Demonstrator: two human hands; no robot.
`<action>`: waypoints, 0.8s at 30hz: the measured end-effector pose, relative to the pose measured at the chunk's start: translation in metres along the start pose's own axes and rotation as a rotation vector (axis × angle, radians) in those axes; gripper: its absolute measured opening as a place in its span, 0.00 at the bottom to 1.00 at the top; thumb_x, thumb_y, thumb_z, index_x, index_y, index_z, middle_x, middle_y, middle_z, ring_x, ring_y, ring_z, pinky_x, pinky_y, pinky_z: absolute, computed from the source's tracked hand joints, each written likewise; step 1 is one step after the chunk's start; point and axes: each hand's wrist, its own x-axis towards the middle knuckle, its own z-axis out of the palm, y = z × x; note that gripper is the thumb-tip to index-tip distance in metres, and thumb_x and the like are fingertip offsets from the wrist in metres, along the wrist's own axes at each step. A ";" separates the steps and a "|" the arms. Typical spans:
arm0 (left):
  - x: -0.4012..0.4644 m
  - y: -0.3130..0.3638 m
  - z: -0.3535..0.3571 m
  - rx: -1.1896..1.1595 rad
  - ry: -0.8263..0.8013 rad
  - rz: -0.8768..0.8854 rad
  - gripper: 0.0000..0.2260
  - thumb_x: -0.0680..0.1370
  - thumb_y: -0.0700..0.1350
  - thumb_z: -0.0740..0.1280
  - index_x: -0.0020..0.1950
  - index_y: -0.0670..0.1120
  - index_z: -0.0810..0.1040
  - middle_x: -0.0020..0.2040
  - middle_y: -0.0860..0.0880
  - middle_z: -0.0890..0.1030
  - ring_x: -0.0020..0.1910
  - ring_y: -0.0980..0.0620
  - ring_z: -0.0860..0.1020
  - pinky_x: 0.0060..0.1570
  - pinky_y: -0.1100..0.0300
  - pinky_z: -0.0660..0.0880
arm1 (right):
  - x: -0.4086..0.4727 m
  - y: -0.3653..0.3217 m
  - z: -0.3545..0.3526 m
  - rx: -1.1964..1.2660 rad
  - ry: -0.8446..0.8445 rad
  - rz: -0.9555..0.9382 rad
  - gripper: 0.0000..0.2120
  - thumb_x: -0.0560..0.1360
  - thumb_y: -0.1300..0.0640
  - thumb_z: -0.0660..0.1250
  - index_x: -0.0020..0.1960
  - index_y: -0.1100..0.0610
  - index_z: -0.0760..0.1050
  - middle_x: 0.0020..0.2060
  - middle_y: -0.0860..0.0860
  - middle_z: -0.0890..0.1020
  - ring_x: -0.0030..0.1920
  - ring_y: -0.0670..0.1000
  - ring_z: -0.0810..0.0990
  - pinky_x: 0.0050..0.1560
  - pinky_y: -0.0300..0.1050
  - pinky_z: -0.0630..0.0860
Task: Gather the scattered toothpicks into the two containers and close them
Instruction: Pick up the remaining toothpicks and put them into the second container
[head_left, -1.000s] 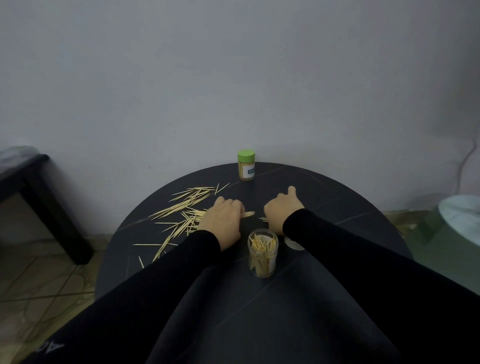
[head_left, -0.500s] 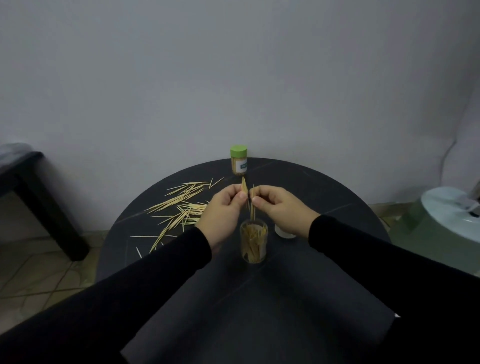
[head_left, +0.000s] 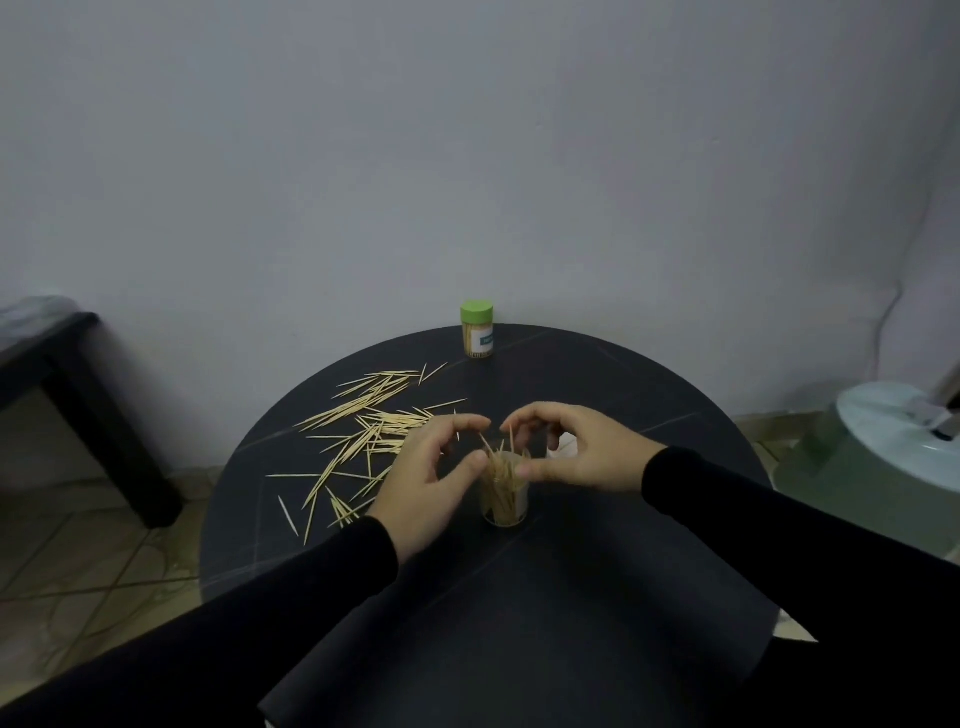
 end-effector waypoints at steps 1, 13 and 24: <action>-0.001 -0.001 -0.002 0.118 0.007 0.091 0.11 0.78 0.49 0.64 0.60 0.60 0.73 0.57 0.62 0.74 0.59 0.64 0.69 0.57 0.67 0.66 | 0.000 0.000 0.000 -0.044 -0.021 0.018 0.26 0.64 0.35 0.72 0.60 0.38 0.71 0.53 0.40 0.77 0.53 0.47 0.75 0.57 0.49 0.74; 0.016 -0.002 -0.009 0.634 -0.150 0.357 0.25 0.78 0.63 0.49 0.72 0.57 0.67 0.68 0.61 0.72 0.69 0.56 0.62 0.61 0.56 0.59 | 0.010 -0.008 -0.001 -0.258 -0.034 0.071 0.25 0.66 0.39 0.74 0.60 0.44 0.74 0.53 0.40 0.76 0.56 0.45 0.72 0.66 0.53 0.66; 0.011 -0.017 -0.023 0.677 -0.114 0.554 0.22 0.80 0.60 0.52 0.67 0.52 0.74 0.73 0.52 0.68 0.67 0.47 0.65 0.63 0.48 0.64 | 0.026 -0.016 -0.006 -0.339 -0.121 0.052 0.39 0.58 0.32 0.74 0.66 0.42 0.69 0.55 0.37 0.77 0.54 0.38 0.70 0.63 0.46 0.62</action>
